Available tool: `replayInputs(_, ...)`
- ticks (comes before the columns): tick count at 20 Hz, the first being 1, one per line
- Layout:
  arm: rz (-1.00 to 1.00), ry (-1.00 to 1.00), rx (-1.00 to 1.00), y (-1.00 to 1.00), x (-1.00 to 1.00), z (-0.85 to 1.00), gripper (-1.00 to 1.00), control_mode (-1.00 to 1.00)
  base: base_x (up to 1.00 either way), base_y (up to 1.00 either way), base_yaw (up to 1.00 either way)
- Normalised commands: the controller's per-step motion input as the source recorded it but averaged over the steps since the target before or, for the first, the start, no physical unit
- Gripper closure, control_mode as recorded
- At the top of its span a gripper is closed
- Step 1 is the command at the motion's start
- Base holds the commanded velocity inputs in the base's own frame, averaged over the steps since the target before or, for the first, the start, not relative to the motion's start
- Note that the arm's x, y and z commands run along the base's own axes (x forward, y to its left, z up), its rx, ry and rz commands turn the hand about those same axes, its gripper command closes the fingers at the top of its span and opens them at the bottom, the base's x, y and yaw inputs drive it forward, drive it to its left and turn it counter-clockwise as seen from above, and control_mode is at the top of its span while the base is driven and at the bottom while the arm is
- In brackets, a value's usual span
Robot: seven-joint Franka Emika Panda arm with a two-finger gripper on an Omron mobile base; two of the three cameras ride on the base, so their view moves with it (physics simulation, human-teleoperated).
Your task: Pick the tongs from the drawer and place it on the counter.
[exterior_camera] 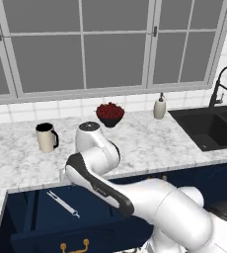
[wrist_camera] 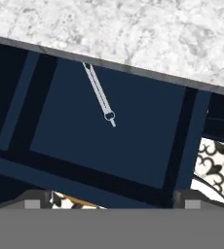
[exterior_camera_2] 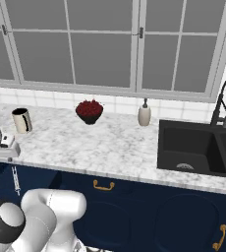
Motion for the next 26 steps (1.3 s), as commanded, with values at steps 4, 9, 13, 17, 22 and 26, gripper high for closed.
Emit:
replayInputs(4, 0.0, 0.0, 0.0, 0.42, -0.54, -0.46, -1.0, -1.0, 0.0, 0.0, 0.0)
replayInputs(9, -0.03, -0.02, -0.01, 0.35, -0.43, -0.5, -1.0, -1.0, 0.0, 0.0, 0.0)
replayInputs(13, -0.16, -0.01, 0.0, -0.06, -0.02, -0.45, -1.0, -1.0, 0.0, 0.0, 0.0)
replayInputs(17, -0.07, 0.01, 0.0, -0.05, 0.02, -0.39, -1.0, -1.0, 0.0, 0.0, 0.0)
replayInputs(22, -0.05, 0.03, 0.0, 0.0, 0.0, -0.36, -1.0, -1.0, 0.0, 0.0, 0.0)
replayInputs(26, -0.05, 0.05, 0.01, 0.0, -0.02, -0.26, -1.0, -1.0, 0.0, 0.0, 0.0)
